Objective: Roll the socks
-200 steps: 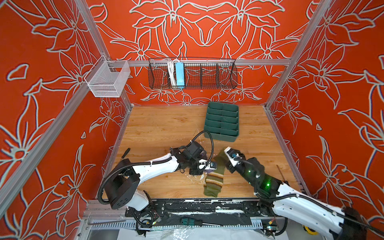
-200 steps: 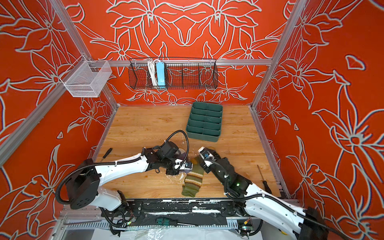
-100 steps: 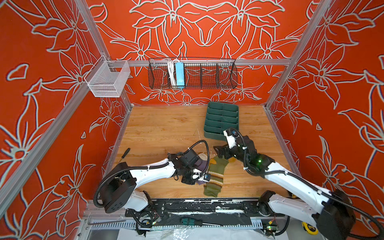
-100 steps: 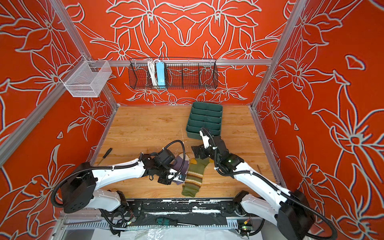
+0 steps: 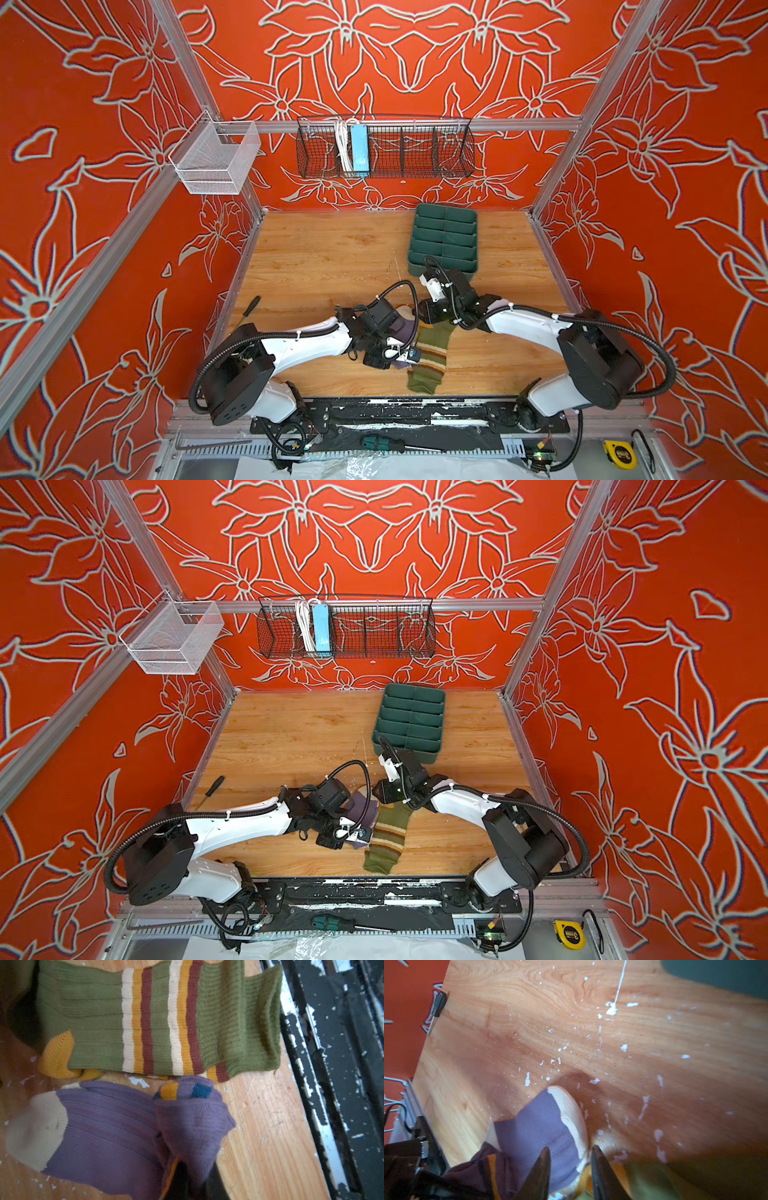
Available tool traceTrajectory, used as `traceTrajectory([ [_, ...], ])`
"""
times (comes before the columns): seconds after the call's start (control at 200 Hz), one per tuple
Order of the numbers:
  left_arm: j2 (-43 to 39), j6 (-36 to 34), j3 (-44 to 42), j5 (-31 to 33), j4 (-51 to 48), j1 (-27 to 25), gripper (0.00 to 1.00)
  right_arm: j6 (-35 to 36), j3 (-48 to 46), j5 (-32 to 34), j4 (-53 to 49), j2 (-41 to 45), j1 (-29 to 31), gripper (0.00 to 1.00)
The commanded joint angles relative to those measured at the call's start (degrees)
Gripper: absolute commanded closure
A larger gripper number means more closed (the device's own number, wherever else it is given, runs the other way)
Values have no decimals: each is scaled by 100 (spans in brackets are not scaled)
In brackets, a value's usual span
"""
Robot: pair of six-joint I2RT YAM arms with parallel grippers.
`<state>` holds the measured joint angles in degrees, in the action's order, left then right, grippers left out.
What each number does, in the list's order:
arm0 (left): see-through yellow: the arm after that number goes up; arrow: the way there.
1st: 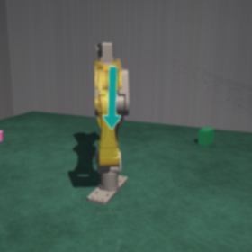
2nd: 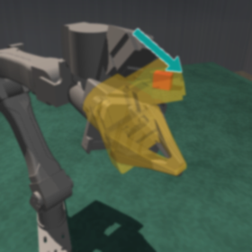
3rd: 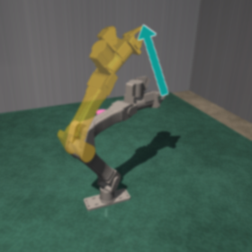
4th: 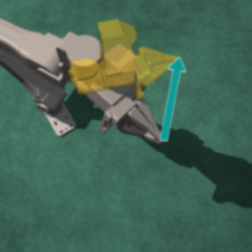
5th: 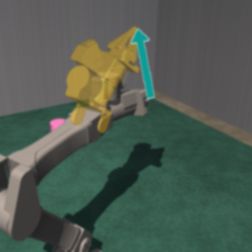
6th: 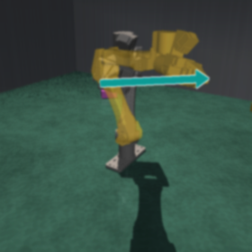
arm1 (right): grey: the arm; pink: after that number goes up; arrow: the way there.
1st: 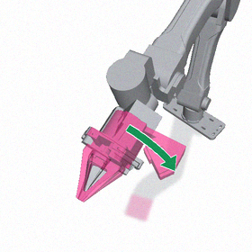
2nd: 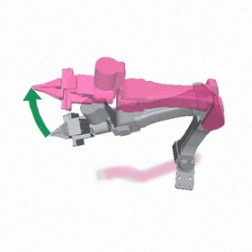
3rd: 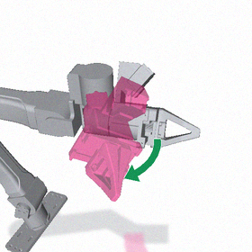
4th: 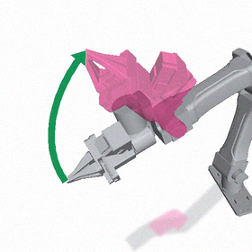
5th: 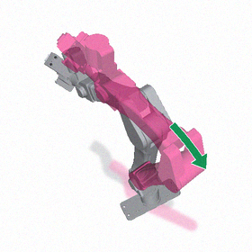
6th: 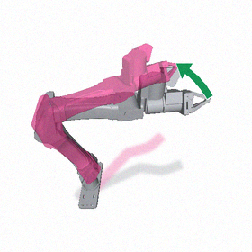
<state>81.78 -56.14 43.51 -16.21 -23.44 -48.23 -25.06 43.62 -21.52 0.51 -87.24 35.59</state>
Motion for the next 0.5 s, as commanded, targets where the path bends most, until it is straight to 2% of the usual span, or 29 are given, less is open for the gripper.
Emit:
traceTrajectory([
  [0.0,-25,-36,31,-215,-61,232,100,11,317,-230,-66,-184,-12,70],
  [0.075,31,-101,131,-481,-241,408,100,37,464,-5,-164,-333,-41,80],
  [0.135,171,-171,347,-790,-588,540,100,21,566,240,-203,-347,-119,84],
  [0.365,1270,-516,1630,-1440,-2039,1055,100,278,513,1600,64,404,-387,86],
  [0.49,1896,-561,2323,-1560,-2778,1114,100,558,477,2231,46,971,-409,84],
])
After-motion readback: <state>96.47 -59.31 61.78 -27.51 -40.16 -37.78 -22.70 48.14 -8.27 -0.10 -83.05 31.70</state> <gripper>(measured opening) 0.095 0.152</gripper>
